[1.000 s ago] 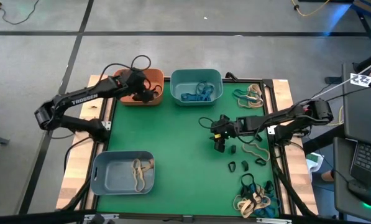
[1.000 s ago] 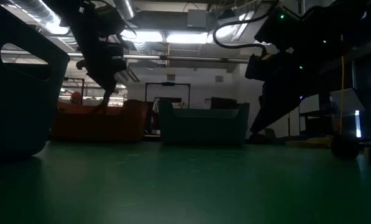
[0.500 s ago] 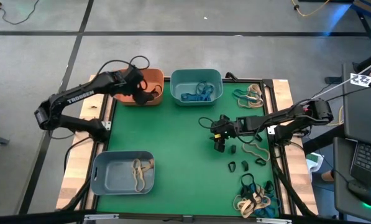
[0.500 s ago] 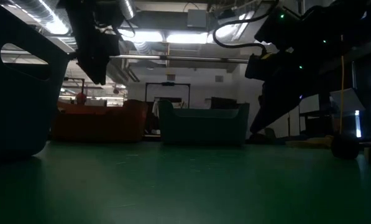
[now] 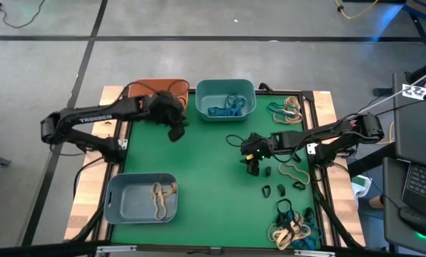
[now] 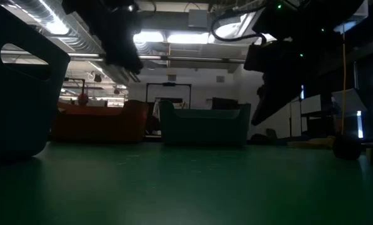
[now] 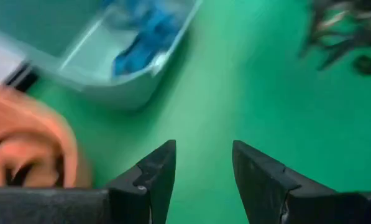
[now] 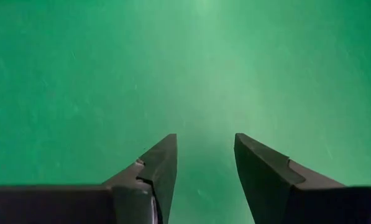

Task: Sort rubber bands into baskets
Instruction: Put the small black rubber band into the orange bin

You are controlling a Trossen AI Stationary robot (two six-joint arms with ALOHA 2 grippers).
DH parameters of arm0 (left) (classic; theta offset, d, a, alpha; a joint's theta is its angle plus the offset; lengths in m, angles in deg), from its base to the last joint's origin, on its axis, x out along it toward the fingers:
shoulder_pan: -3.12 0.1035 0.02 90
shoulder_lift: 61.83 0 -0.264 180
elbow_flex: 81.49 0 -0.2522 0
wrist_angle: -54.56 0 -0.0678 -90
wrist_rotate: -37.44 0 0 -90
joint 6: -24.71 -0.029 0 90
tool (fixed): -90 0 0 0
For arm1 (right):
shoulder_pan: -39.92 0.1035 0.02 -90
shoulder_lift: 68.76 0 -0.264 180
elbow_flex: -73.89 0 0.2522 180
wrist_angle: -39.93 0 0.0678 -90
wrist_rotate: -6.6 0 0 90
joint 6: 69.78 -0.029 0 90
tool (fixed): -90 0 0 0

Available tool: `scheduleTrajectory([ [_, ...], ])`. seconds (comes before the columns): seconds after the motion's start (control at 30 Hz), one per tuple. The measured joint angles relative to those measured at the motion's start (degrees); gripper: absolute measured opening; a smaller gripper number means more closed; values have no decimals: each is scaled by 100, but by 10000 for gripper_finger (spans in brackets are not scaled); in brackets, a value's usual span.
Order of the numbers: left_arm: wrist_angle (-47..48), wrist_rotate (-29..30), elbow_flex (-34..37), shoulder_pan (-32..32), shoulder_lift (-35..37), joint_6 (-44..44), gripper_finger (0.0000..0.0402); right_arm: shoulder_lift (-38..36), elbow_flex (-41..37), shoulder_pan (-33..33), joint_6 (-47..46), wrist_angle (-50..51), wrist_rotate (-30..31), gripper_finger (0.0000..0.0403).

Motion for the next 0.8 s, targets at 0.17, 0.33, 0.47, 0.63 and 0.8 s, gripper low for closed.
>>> scheduleTrajectory([
  [0.17, -933, 8, 211, -706, -82, -52, 155, -80, 236, 0, -18, 1100, -189, 160],
  [0.33, -1749, 15, 489, -1173, -281, -176, 155, -218, 298, 119, -225, 1981, -396, 160],
  [0.47, -2105, 15, 571, -1426, -596, -202, 155, -349, 297, 414, -506, 2600, -401, 160],
  [0.63, -2492, 19, 612, -1598, -978, -207, 155, -528, 296, 866, -1031, 3260, -448, 160],
  [0.8, -2717, 21, 613, -1635, -1306, -207, 155, -681, 296, 1321, -1471, 3430, -470, 160],
])
